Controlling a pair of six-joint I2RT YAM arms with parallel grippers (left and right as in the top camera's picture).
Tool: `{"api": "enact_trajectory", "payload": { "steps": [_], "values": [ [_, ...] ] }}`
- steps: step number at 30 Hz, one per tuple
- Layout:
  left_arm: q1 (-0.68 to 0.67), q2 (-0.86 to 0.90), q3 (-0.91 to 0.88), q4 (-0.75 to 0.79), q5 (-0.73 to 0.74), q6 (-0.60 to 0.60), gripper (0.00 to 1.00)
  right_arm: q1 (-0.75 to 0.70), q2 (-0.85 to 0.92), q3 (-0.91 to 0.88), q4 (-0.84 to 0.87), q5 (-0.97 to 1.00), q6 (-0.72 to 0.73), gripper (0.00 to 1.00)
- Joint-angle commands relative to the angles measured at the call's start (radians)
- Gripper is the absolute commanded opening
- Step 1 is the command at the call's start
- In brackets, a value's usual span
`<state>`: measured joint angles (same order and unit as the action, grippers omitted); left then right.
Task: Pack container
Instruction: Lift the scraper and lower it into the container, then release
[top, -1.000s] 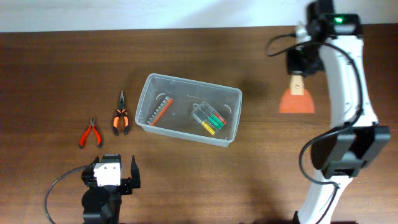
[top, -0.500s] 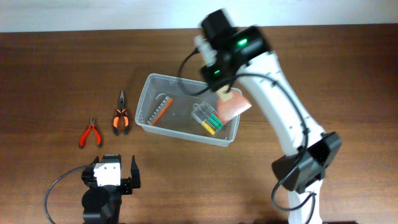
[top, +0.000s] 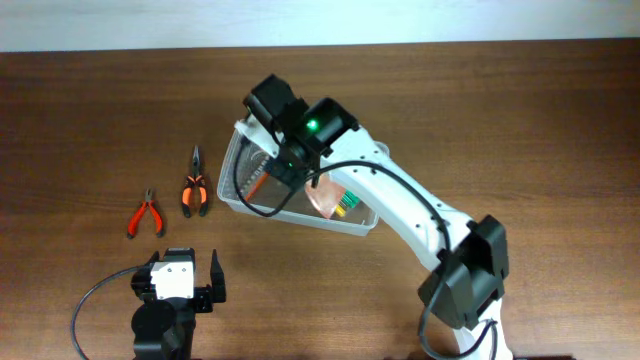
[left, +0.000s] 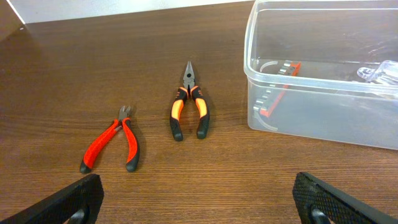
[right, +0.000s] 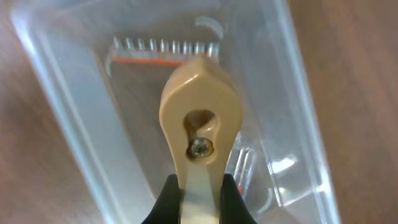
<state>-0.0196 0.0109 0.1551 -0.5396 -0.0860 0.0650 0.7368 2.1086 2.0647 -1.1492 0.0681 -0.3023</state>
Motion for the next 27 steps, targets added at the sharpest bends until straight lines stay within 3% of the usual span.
{"api": "enact_trajectory", "payload": {
  "steps": [1, 8, 20, 21, 23, 25, 26, 27],
  "values": [
    [-0.005, -0.006, -0.007, 0.002, -0.007, 0.019, 0.99, -0.034, -0.005, -0.136, 0.060, 0.039, -0.042, 0.04],
    [-0.005, -0.006, -0.007, 0.001, -0.007, 0.019, 0.99, -0.091, 0.017, -0.288, 0.141, 0.045, -0.041, 0.04],
    [-0.005, -0.006, -0.007, 0.001, -0.007, 0.019, 0.99, -0.109, 0.026, -0.292, 0.159, 0.037, -0.037, 0.05],
    [-0.005, -0.006, -0.007, 0.001, -0.007, 0.019, 0.99, -0.109, 0.026, -0.292, 0.161, 0.037, -0.037, 0.09],
    [-0.005, -0.006, -0.007, 0.001, -0.007, 0.019, 0.99, -0.109, 0.026, -0.292, 0.164, 0.037, -0.038, 0.28],
    [-0.005, -0.006, -0.007, 0.001, -0.007, 0.019, 0.99, -0.109, 0.026, -0.292, 0.167, 0.037, -0.038, 0.40],
    [-0.005, -0.006, -0.007, 0.001, -0.007, 0.019, 0.99, -0.109, 0.026, -0.292, 0.167, 0.037, -0.038, 0.56],
    [-0.005, -0.006, -0.007, 0.001, -0.007, 0.019, 0.99, -0.109, 0.025, -0.292, 0.167, 0.037, -0.038, 0.61]
  ]
}}
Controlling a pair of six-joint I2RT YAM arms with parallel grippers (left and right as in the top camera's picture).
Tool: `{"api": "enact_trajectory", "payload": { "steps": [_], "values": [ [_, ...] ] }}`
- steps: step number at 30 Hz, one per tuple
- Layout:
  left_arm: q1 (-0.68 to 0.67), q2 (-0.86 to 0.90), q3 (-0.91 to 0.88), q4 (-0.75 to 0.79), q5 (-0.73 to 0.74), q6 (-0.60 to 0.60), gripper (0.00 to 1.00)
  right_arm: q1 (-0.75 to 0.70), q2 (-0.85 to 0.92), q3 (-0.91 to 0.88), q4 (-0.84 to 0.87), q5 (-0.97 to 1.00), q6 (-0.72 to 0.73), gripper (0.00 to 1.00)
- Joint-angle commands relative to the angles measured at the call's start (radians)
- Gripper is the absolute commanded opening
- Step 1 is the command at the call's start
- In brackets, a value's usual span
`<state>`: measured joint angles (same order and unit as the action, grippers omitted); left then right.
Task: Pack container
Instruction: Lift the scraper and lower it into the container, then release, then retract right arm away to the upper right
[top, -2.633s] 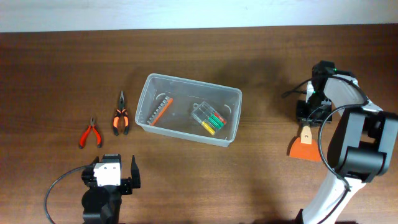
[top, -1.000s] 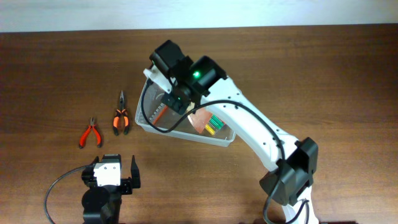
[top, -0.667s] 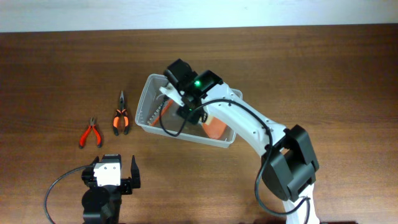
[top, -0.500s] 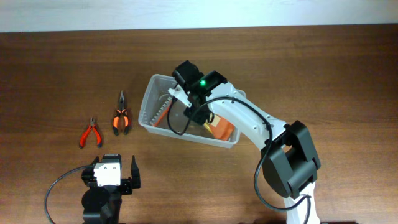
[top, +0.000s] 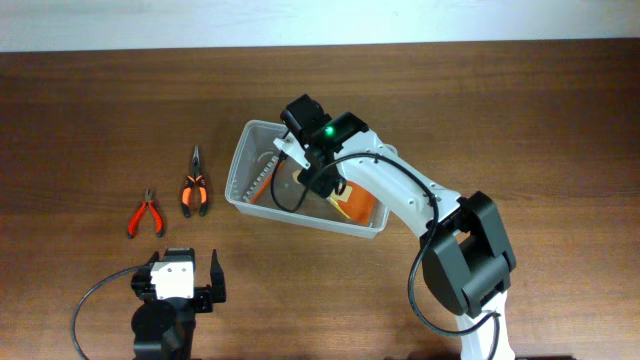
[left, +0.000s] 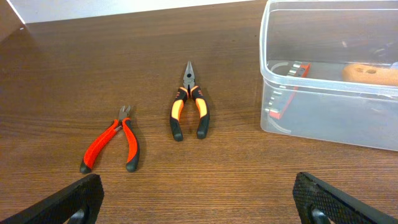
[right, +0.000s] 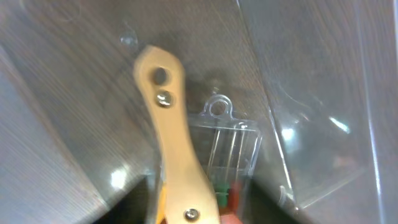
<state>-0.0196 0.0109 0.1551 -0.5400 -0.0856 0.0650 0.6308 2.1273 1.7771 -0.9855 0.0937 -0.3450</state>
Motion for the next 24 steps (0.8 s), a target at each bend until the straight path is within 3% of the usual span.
{"api": "enact_trajectory", "payload": {
  "steps": [1, 7, 14, 15, 20, 24],
  "values": [
    [-0.005, -0.006, -0.007, 0.001, -0.008, 0.019, 0.99, -0.003, 0.006, -0.005, 0.003, 0.011, 0.005, 0.63],
    [-0.005, -0.006, -0.007, 0.001, -0.008, 0.019, 0.99, -0.002, 0.005, 0.071, -0.059, -0.011, 0.026, 0.70],
    [-0.005, -0.006, -0.007, 0.001, -0.008, 0.019, 0.99, -0.019, 0.003, 0.422, -0.270, 0.098, 0.283, 0.74],
    [-0.005, -0.006, -0.007, 0.001, -0.008, 0.019, 0.99, -0.032, 0.003, 0.485, -0.313, 0.127, 0.322, 0.81],
    [-0.005, -0.006, -0.007, 0.001, -0.008, 0.019, 0.99, -0.153, 0.003, 0.724, -0.471, 0.174, 0.438, 0.83],
    [-0.005, -0.006, -0.007, 0.001, -0.008, 0.019, 0.99, -0.309, 0.003, 0.815, -0.548, 0.173, 0.471, 0.88]
  ]
}}
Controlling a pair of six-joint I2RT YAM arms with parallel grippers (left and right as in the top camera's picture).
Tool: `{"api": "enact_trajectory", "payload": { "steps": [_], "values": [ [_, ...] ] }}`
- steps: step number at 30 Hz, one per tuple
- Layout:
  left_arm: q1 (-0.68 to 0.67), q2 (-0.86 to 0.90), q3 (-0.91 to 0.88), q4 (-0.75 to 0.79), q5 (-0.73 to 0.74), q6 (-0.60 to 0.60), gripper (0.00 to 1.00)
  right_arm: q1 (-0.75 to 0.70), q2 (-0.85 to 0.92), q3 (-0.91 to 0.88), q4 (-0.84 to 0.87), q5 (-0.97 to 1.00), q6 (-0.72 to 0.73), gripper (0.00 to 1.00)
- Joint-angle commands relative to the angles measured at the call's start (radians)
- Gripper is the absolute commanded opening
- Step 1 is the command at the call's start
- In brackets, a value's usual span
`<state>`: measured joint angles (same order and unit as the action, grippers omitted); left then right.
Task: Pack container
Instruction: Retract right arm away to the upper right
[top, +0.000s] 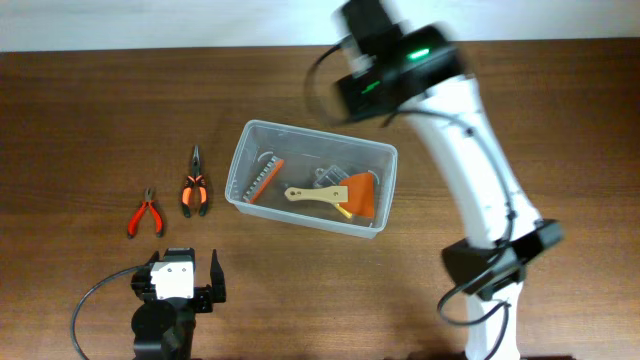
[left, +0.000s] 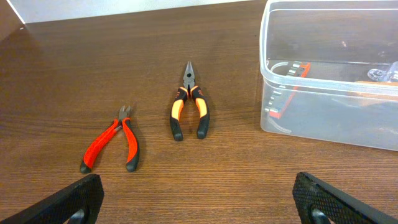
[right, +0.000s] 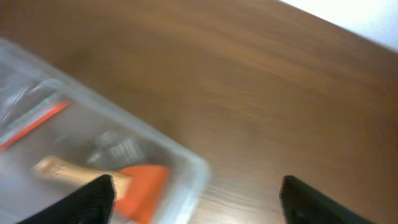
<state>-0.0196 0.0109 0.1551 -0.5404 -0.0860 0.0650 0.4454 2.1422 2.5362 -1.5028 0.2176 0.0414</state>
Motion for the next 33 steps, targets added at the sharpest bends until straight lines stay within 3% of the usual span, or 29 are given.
{"api": "enact_trajectory", "payload": {
  "steps": [1, 10, 14, 21, 33],
  "values": [
    [-0.005, -0.006, -0.007, 0.002, -0.007, 0.019, 0.99, -0.202, -0.011, 0.061, -0.052, 0.049, 0.093, 0.99],
    [-0.005, -0.006, -0.007, 0.002, -0.007, 0.019, 0.99, -0.564, -0.009, 0.056, -0.125, 0.040, 0.099, 0.99],
    [-0.005, -0.006, -0.007, 0.002, -0.008, 0.019, 0.99, -0.695, -0.009, 0.056, -0.140, -0.089, 0.099, 0.99],
    [-0.005, -0.006, -0.007, 0.002, -0.007, 0.019, 0.99, -0.781, -0.009, 0.056, -0.169, -0.139, 0.098, 0.99],
    [-0.005, -0.006, -0.007, 0.002, -0.008, 0.019, 0.99, -0.786, -0.009, 0.056, -0.169, -0.139, 0.098, 0.99]
  ]
}}
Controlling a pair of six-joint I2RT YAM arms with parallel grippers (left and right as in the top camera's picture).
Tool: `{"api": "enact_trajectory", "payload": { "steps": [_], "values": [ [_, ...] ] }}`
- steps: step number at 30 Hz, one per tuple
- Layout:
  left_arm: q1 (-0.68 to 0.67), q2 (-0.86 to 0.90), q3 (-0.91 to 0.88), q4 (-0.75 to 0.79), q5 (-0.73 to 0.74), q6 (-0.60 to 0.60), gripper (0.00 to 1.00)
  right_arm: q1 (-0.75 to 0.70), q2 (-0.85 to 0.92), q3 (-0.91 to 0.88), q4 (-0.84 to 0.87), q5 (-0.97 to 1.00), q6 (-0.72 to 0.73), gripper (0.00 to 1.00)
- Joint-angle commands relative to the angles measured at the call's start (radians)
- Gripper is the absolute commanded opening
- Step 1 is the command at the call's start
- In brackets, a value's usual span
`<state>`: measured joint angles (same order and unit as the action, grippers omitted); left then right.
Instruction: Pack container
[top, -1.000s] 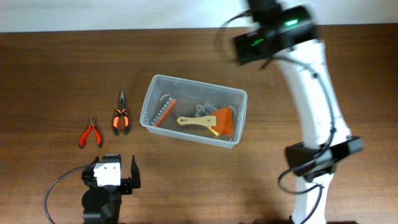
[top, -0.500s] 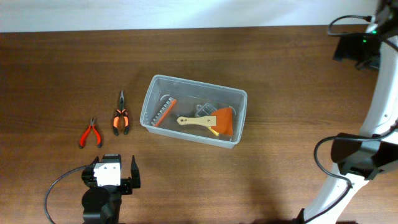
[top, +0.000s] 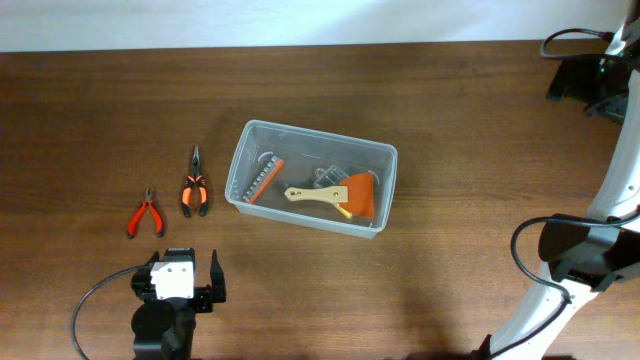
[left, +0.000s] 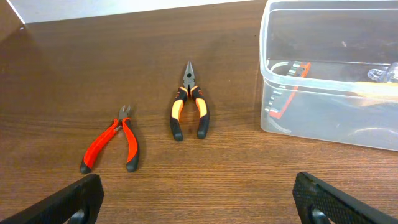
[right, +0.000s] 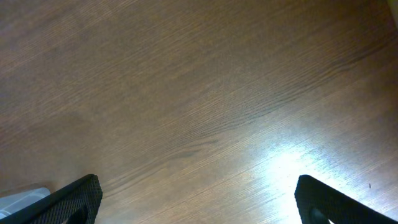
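Note:
A clear plastic container (top: 243, 160) stands mid-table. In it lie a scraper (top: 335, 194) with a wooden handle and orange blade, a red bit strip (top: 262, 182) and a clear packet (top: 324, 177). Left of it on the table lie orange-black needle-nose pliers (top: 194, 186) and small red cutters (top: 146, 214). My left gripper (left: 199, 202) rests open at the front edge, facing the pliers (left: 189, 106), the cutters (left: 112, 144) and the container wall (left: 323, 121). My right gripper (right: 202, 205) is open over bare wood at the far right back corner, well away from the container.
The right arm's white links (top: 620, 190) run down the table's right edge to its base at the front right. A pale wall strip (top: 300, 20) borders the table's back edge. Only a corner of the container (right: 18, 194) shows in the right wrist view.
My right gripper has moved from above the container's back right side to the table's far right back corner, still open. The container, its contents and the left arm are unchanged.
My right gripper was shut on the scraper's wooden handle over the container. Then it was low inside the container with the scraper, and the container stood slightly further right. Then it was open above, the scraper lying inside. Now it is far off to the right.

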<state>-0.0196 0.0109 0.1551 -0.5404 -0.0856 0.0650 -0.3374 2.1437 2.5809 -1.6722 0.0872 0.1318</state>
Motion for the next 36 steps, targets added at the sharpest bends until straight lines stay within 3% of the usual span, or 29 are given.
{"api": "enact_trajectory", "payload": {
  "steps": [1, 10, 14, 17, 22, 29, 30, 36],
  "values": [
    [-0.005, -0.006, -0.007, 0.002, -0.008, 0.019, 0.99, -0.003, -0.011, 0.012, 0.000, -0.008, 0.008, 0.99],
    [-0.004, -0.002, 0.002, 0.050, 0.066, 0.019, 0.99, -0.003, -0.011, 0.012, 0.001, -0.008, 0.008, 0.99],
    [-0.004, 0.085, 0.089, 0.050, 0.082, 0.019, 0.99, -0.003, -0.011, 0.012, 0.001, -0.008, 0.008, 0.99],
    [-0.004, 0.230, 0.187, 0.051, 0.074, 0.019, 0.99, -0.003, -0.011, 0.012, 0.000, -0.008, 0.008, 0.99],
    [-0.004, 0.660, 0.474, -0.009, 0.073, 0.019, 0.99, -0.003, -0.011, 0.012, 0.001, -0.008, 0.008, 0.99],
    [-0.004, 1.176, 0.988, -0.356, 0.187, 0.019, 0.99, -0.003, -0.011, 0.012, 0.000, -0.008, 0.008, 0.99],
    [-0.004, 1.297, 1.142, -0.447, 0.224, 0.019, 0.99, -0.003, -0.011, 0.012, 0.001, -0.008, 0.008, 0.99],
    [-0.004, 1.438, 1.366, -0.542, 0.220, 0.019, 0.99, -0.003, -0.011, 0.012, 0.001, -0.008, 0.008, 0.99]
  ]
}}
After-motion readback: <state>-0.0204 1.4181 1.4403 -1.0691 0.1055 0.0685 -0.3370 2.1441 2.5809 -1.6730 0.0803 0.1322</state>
